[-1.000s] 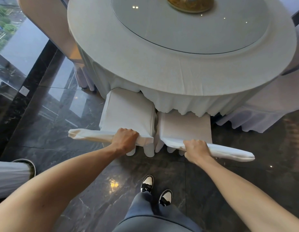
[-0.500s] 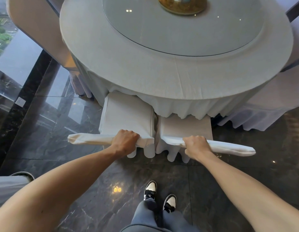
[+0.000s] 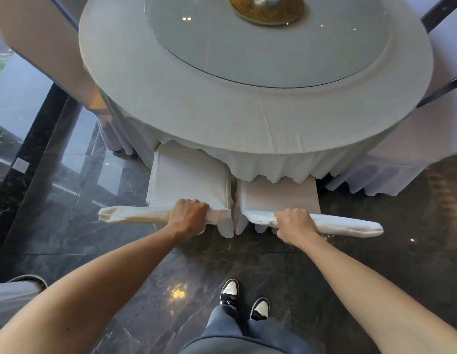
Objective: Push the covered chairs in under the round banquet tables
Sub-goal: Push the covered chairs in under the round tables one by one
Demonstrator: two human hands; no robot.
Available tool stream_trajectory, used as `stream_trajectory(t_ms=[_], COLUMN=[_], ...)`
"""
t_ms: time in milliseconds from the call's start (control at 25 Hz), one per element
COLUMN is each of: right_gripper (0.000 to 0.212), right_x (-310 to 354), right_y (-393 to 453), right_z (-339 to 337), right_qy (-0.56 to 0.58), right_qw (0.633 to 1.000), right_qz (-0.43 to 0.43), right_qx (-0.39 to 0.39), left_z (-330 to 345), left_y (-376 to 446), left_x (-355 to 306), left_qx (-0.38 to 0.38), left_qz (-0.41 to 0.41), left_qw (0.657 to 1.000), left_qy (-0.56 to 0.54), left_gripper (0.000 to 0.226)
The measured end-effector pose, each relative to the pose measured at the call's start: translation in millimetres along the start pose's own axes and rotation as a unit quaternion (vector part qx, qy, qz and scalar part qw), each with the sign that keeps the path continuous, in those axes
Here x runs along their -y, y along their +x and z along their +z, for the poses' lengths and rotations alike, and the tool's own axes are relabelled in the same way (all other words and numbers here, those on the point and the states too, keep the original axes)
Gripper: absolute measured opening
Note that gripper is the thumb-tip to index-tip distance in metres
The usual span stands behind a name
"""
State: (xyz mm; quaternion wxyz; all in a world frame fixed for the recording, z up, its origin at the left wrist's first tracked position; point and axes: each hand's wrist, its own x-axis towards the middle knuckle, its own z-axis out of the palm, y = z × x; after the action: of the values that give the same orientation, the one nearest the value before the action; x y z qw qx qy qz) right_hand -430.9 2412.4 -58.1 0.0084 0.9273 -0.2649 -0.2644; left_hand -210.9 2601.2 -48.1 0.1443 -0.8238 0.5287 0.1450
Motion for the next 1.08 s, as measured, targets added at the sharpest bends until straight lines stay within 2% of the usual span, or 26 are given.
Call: stream_trajectory(t_ms=[160, 240, 320, 400, 520, 680, 760, 840, 920, 1080], right_gripper=[0.025, 0.031, 0.049, 0.058, 0.049, 0.053, 0.052, 0.049, 0.050, 0.052], right_x=[-13.1, -29.3, -53.5, -85.9, -139.1, -234.0, -287.6, -352.8, -414.4, -530.1], right_y=[-1.5, -1.6, -6.4, -16.4, -35.9, -66.2, -75.4, -84.5, -91.9, -102.6], right_z=[-9.4, -12.4, -14.7, -14.2, -10.7, 11.1, 24.5, 36.2, 48.2, 61.6], right_qy=[0.043, 0.123, 0.239, 0.315, 0.358, 0.387, 0.385, 0.342, 0.294, 0.260], right_qw=[0.997, 0.986, 0.957, 0.930, 0.906, 0.891, 0.891, 0.912, 0.935, 0.951], right_qz=[-0.041, -0.042, -0.036, -0.044, -0.078, -0.070, -0.047, -0.022, 0.023, 0.070], right_qx=[0.045, 0.102, 0.161, 0.184, 0.211, 0.228, 0.234, 0.227, 0.199, 0.155], left_z=[-6.4, -14.7, -26.6, -39.1, -59.6, -100.4, -114.8, -131.1, -149.2, -193.8], left_y=[14.9, 28.1, 45.5, 65.0, 93.1, 139.2, 164.6, 190.3, 210.4, 248.0], left_x=[-16.7, -35.5, -56.5, -85.4, -142.9, -235.1, -275.7, -328.2, -378.7, -475.2], left_qx=[0.063, 0.125, 0.175, 0.190, 0.198, 0.204, 0.191, 0.169, 0.155, 0.130], left_qz=[-0.001, 0.004, 0.012, 0.044, 0.106, 0.180, 0.177, 0.156, 0.143, 0.128], left_qw=[0.998, 0.991, 0.977, 0.963, 0.948, 0.949, 0.956, 0.966, 0.971, 0.977], left_qy=[-0.012, -0.052, -0.123, -0.185, -0.225, -0.158, -0.137, -0.119, -0.113, -0.113], left_gripper=[0.026, 0.039, 0.051, 0.052, 0.053, 0.051, 0.050, 0.052, 0.054, 0.053])
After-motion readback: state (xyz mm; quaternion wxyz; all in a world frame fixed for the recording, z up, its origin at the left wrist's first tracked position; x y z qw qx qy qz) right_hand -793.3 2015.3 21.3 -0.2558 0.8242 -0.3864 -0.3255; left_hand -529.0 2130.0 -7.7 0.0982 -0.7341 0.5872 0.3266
